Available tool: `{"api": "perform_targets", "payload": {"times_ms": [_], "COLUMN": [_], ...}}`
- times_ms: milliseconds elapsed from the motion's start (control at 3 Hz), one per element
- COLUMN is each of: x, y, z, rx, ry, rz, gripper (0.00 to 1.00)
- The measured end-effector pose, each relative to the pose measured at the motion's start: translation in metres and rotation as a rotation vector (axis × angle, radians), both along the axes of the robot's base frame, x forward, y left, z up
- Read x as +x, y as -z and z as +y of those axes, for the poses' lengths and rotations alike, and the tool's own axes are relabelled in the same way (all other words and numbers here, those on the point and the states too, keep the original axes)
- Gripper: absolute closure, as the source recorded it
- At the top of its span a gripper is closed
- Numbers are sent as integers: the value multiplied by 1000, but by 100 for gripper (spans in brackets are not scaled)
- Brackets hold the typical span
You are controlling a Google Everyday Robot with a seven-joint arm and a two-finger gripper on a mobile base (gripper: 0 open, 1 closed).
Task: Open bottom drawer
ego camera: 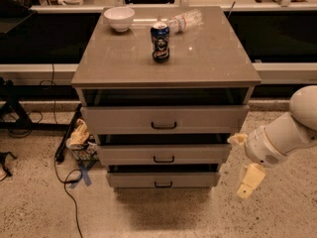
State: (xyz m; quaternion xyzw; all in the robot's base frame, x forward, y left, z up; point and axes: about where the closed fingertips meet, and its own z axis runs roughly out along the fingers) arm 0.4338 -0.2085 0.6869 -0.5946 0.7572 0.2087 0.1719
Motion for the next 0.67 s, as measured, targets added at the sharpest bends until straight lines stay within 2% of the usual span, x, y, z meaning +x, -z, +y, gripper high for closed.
{"api": "perform_targets", "payload": {"times_ms": [333, 667], "x": [-5, 0], "y": [60, 130], "z": [-6, -1], "rx": [-22, -19], "ry": [43, 51], "rz": [41, 40], "gripper": [0, 0]}}
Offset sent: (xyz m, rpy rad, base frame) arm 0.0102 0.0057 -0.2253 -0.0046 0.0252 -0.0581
